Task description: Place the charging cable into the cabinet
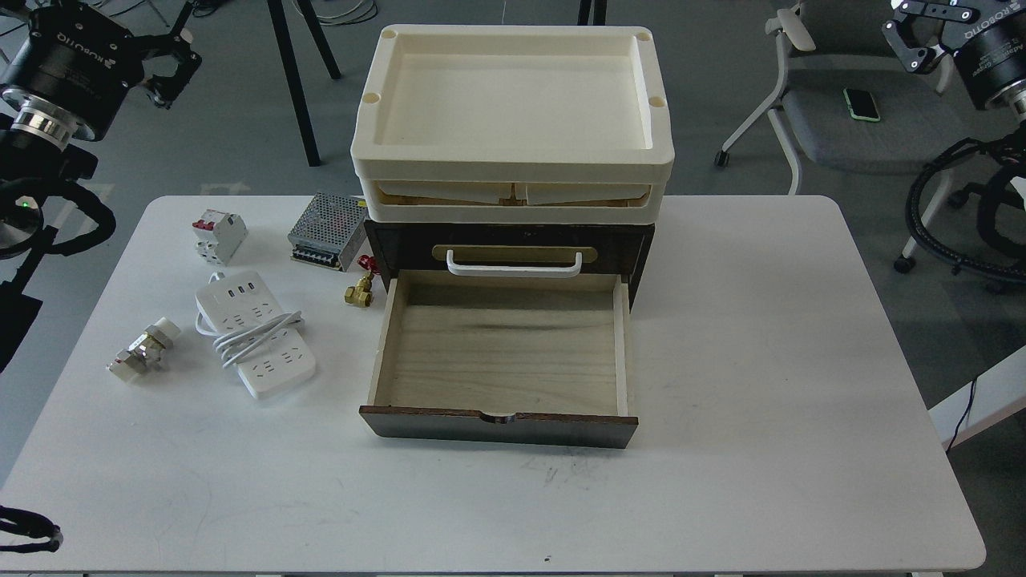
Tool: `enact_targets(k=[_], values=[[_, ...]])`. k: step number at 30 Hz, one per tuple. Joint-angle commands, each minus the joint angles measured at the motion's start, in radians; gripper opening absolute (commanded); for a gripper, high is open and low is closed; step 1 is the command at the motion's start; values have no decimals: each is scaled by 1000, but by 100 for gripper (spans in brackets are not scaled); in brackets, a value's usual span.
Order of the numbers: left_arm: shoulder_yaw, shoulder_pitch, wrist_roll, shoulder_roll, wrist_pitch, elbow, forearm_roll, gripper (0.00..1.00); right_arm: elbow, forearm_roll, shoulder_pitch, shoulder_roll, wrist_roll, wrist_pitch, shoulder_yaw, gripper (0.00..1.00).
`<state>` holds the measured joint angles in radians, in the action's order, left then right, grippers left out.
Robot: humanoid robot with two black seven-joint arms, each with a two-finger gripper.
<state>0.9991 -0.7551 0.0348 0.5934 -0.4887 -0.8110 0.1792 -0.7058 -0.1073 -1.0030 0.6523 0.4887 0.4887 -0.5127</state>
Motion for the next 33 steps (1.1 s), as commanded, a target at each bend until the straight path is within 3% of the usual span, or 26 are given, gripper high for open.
enact_targets(k=[1, 5, 8, 10, 13, 16, 17, 19, 25, 29, 33], values=[[7, 0, 13, -15, 0, 19, 0, 100, 11, -3, 1, 0, 0, 0, -7, 100], [9, 3, 20, -24, 0, 36, 9, 100, 17, -3, 1, 0, 0, 0, -26, 100], [12, 8, 56, -38, 0, 174, 54, 100, 17, -3, 3, 0, 0, 0, -21, 100], [16, 7, 94, -61, 0, 277, 110, 100, 16, -3, 3, 0, 0, 0, -17, 100], [19, 8, 157, -96, 0, 323, 172, 100, 14, -3, 3, 0, 0, 0, -26, 100], [16, 8, 278, -126, 0, 305, 174, 100, 16, -3, 0, 0, 0, 0, -27, 100], [13, 11, 312, -121, 0, 276, 174, 100, 16, -3, 0, 0, 0, 0, -27, 100], [19, 37, 338, -90, 0, 178, 177, 100, 17, -3, 0, 0, 0, 0, -29, 100], [55, 175, 341, 100, 0, -308, 123, 100, 17, -5, 23, 1, 0, 0, -30, 100], [84, 192, 353, 227, 0, -404, -151, 100, 17, -6, 58, 12, 0, 0, -44, 100], [124, 226, 396, 322, 0, -453, -638, 100, 17, -38, 110, 16, 0, 0, -69, 100]])
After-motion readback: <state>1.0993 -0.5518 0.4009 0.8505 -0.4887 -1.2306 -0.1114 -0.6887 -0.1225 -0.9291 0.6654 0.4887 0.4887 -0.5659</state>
